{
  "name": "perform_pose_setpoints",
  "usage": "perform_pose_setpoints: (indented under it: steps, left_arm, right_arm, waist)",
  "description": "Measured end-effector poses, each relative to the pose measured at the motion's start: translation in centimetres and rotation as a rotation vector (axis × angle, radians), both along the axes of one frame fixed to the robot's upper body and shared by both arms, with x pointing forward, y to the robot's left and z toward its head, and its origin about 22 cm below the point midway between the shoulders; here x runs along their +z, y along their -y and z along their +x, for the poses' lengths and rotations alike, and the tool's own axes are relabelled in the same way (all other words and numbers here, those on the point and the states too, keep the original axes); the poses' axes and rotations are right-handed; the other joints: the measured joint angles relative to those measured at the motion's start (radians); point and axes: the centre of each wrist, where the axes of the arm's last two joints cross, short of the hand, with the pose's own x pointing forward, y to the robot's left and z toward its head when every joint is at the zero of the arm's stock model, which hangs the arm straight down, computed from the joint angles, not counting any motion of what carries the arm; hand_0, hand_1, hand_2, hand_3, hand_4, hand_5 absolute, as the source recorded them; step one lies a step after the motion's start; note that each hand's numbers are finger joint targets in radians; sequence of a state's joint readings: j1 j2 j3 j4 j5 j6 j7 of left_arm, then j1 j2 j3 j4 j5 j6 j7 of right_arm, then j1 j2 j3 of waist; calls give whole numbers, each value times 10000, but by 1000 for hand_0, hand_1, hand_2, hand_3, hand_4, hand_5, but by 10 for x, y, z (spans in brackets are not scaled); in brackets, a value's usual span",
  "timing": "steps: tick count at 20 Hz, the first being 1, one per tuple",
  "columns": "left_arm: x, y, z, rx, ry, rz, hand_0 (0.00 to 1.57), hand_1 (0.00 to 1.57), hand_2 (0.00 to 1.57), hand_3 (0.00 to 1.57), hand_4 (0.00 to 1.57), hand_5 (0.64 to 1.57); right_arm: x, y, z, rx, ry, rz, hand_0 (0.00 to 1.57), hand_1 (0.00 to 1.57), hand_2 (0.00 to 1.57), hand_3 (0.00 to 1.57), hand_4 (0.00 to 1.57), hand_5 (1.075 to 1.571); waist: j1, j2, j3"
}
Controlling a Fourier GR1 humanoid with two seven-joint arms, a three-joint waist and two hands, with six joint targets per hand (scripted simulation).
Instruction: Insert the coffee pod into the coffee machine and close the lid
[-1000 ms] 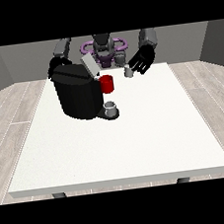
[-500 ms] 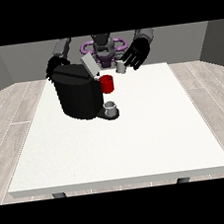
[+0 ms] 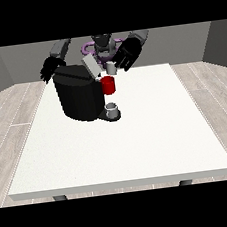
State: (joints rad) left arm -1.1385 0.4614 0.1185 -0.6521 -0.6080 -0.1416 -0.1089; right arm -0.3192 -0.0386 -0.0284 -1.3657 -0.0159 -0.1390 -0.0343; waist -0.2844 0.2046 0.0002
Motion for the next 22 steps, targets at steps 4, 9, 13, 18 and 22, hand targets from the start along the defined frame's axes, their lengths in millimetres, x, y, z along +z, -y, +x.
perform_pose_setpoints:
  steps: [4, 9, 13, 18, 22]
  left_arm:
    - [-2, -2, 0, 48, 8, -17, 1314, 1314, 1328, 1230, 493, 1571]
    - [4, 8, 3, -59, -1, 20, 1316, 1316, 1328, 1225, 510, 1571]
    - [3, 12, 3, -179, 2, 55, 1251, 1251, 1294, 1208, 506, 1571]
    - [5, 14, 4, -245, 8, 182, 1185, 1185, 1262, 1197, 492, 1571]
    - [5, 13, 5, -264, 84, 228, 1204, 1204, 1279, 1208, 521, 1571]
  right_arm:
    - [3, -3, -3, 38, 105, -58, 0, 0, 0, 0, 526, 1571]
    - [5, 0, 0, -173, 228, -91, 0, 0, 0, 0, 514, 1571]
    - [1, 5, -2, -241, 309, 21, 0, 0, 0, 0, 499, 1571]
    - [6, 5, 0, -197, 226, 206, 0, 0, 0, 0, 513, 1571]
    - [9, -2, 0, -235, 358, 204, 0, 0, 0, 0, 513, 1571]
  waist:
    - [-116, 62, 1]
    - [-92, 331, 0]
    - [-83, 349, 1]
    - [-130, 357, 1]
    - [-128, 457, 0]
